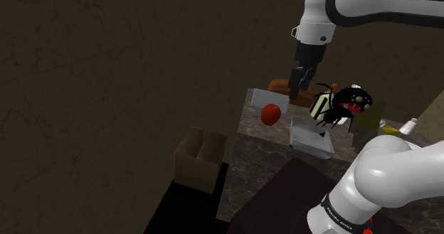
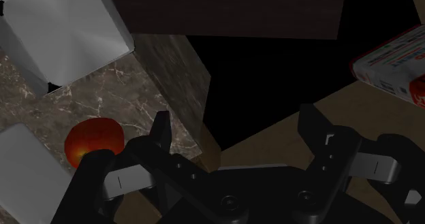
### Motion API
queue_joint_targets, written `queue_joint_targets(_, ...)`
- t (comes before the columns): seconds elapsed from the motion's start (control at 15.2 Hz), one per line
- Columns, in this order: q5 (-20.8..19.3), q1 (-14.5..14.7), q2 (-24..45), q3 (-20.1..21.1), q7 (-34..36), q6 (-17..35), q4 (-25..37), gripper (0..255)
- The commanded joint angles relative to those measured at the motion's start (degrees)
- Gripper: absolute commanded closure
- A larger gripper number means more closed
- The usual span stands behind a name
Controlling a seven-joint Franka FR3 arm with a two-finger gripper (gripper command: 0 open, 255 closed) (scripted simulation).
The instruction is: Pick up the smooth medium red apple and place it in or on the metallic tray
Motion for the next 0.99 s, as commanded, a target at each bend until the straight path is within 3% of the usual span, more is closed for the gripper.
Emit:
queue_joint_targets(0.0, 0.00, 0.00, 0.00, 0.00, 0.00, 0.00, 0.00, 0)
queue_joint_targets(0.46, -6.10, -1.30, 6.32, -8.64, -12.54, 8.84, -1.99, 0)
queue_joint_targets(0.92, -9.74, -2.08, 17.07, -16.64, -24.64, 18.08, 0.35, 0)
